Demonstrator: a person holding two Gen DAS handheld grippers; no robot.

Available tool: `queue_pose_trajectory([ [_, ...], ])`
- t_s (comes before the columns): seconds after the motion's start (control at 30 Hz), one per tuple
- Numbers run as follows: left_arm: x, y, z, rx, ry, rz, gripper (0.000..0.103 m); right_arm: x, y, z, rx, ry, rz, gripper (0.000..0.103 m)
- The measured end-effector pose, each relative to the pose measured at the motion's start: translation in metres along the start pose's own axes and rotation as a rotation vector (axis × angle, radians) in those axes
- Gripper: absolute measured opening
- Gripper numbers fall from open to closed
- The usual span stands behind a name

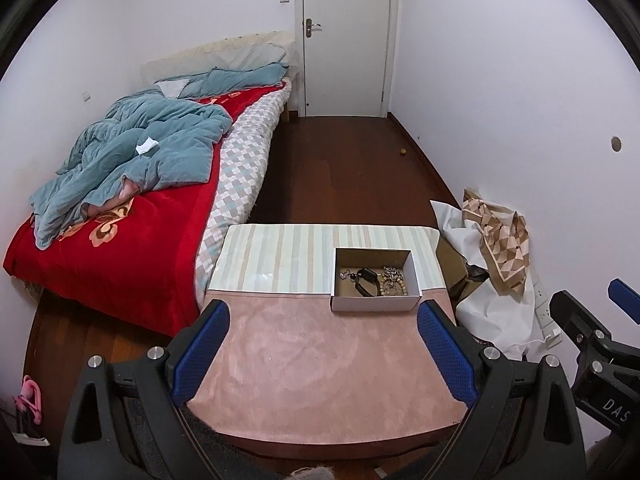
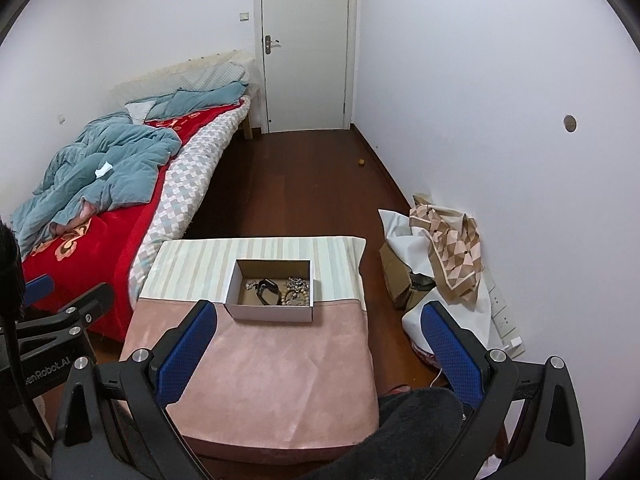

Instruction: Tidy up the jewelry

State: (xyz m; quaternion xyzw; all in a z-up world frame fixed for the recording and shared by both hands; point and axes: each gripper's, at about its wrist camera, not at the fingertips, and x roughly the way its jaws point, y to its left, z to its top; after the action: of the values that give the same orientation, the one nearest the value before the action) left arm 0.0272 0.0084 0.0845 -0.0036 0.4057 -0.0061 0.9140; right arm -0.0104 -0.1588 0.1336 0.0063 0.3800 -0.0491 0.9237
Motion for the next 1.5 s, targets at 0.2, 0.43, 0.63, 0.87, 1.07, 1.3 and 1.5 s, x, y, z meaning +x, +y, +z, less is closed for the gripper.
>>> queue_pose_trajectory([
  [0.2, 0.018, -0.002, 0.009, -0.013, 0.0, 0.011, 0.103, 0.019, -0.005, 0.013, 0.008, -0.008, -0.025, 0.103],
  [0.43, 0.045, -0.005, 0.019, -0.016, 0.01, 0.039, 0.103, 0.058, -0.008, 0.026, 0.012, 0.017, -0.054, 0.103],
  [0.63, 0.076, -0.007, 0.023, -0.017, 0.058, 0.068, 0.103, 0.096, -0.007, 0.027, 0.011, 0.069, -0.066, 0.103],
  [0.87, 0.096, -0.009, 0.023, -0.004, 0.097, 0.076, 0.103, 0.119, -0.006, 0.022, 0.004, 0.113, -0.067, 0.103],
  [1.07, 0.101, -0.011, 0.022, -0.003, 0.109, 0.068, 0.103, 0.125, -0.005, 0.019, -0.003, 0.128, -0.069, 0.103],
  [1.3, 0.102, -0.01, 0.021, -0.01, 0.112, 0.055, 0.103, 0.126, -0.003, 0.019, -0.005, 0.131, -0.069, 0.103],
  [1.5, 0.102, -0.008, 0.021, -0.013, 0.11, 0.057, 0.103, 0.126, 0.001, 0.018, -0.01, 0.134, -0.061, 0.103],
])
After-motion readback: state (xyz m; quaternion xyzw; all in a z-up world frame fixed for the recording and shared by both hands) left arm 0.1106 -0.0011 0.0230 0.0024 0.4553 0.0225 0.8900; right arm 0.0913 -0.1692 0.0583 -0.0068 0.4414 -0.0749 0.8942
